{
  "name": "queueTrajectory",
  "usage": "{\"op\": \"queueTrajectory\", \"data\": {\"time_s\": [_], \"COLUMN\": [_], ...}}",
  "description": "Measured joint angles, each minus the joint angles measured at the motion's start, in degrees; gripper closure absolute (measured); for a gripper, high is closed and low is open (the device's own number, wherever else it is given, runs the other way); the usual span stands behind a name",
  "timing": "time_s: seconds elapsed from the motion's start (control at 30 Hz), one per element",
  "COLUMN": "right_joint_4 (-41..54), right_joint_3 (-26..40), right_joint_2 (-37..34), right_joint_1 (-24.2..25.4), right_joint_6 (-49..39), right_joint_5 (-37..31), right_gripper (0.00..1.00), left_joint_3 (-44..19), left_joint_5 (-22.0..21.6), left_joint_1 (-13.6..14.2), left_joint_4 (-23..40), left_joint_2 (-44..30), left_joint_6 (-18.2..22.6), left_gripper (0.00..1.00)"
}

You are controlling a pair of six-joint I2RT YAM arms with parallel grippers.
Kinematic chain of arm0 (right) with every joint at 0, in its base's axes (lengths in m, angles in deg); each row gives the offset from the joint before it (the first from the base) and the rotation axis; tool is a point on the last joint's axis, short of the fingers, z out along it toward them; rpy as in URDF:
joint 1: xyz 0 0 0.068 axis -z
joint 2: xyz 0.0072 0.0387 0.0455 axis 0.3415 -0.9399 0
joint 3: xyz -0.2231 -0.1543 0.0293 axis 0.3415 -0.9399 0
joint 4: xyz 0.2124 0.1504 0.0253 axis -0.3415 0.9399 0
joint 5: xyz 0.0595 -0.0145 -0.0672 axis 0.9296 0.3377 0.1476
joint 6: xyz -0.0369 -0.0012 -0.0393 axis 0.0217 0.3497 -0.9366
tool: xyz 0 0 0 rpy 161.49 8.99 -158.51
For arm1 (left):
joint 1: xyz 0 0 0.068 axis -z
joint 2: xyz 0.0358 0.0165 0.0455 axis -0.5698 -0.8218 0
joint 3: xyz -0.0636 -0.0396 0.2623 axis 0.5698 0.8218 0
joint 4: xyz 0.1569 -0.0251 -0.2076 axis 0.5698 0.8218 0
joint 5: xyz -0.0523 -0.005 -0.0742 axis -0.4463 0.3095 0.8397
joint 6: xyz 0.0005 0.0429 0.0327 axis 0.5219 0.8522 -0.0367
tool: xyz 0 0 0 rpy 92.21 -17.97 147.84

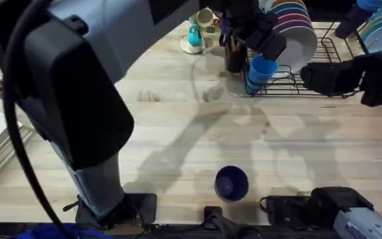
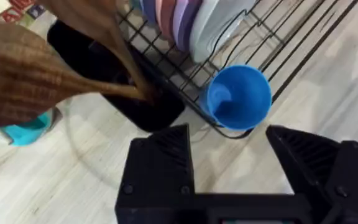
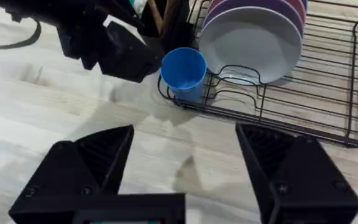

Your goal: Pick up the cup on the table and put them onto the rack.

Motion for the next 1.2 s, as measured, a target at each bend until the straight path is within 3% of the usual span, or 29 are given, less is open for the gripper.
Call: {"op": "queueTrajectory", "data": {"time_s": [0.47,0.57,0.83,0.87,1.2], "right_joint_4": [-1.3,-1.3,-1.3,-1.4,-1.4], "right_joint_3": [0.0,0.0,0.0,0.0,0.0], "right_joint_2": [0.0,0.0,0.0,0.0,0.0], "right_joint_1": [0.0,0.0,0.0,0.0,0.0], "right_joint_6": [0.0,-0.2,-1.2,-1.7,-2.1], "right_joint_5": [0.0,0.0,0.0,0.0,0.0], "right_gripper": [0.009,0.009,0.009,0.009,0.009], "left_joint_3": [0.0,0.0,0.0,1.1,23.8], "left_joint_5": [-6.0,-6.4,-6.3,-6.2,-6.2], "left_joint_1": [-1.0,-2.9,-10.7,-13.0,-19.7], "left_joint_4": [5.4,6.7,11.6,10.8,-0.2], "left_joint_2": [5.0,7.2,10.5,12.5,33.9], "left_joint_6": [3.3,3.6,3.5,3.4,3.6], "left_gripper": [0.111,0.034,0.027,0.026,0.017]}}
